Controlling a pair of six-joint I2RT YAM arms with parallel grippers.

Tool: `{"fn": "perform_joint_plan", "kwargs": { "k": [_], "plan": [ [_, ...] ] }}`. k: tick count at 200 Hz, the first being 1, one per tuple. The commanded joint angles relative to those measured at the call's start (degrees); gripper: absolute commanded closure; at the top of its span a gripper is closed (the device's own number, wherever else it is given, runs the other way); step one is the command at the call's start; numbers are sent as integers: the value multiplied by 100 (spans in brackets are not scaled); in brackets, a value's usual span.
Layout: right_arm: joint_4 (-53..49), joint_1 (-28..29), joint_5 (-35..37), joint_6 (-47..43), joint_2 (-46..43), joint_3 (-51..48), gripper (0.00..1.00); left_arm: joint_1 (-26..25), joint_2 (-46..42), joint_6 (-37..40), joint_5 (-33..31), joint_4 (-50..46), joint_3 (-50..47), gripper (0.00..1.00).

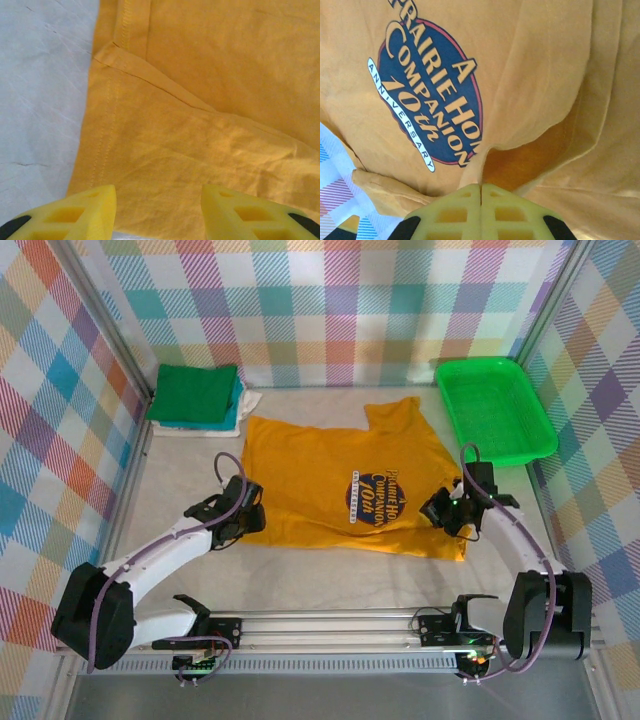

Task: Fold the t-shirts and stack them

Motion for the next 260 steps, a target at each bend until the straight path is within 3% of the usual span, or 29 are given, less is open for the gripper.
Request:
{"fn": "perform_joint_plan", "kwargs": {
  "k": [1,56,189,210,260],
  "plan": [
    [98,25,127,-53,141,400,100,-56,-91,-77,-446,-45,150,52],
    [221,272,476,-161,795,1198,100,38,84,114,-847,106,278,52],
    [73,1205,1092,-417,3017,3077,100,429,1360,408,-589,678,664,51],
    [-177,1265,994,-498,3257,3425,73,428,1470,433,-532,615,777,51],
    [-453,1221,1491,-802,2282,3147,60,500,1332,527,-575,467,802,48]
  ]
}}
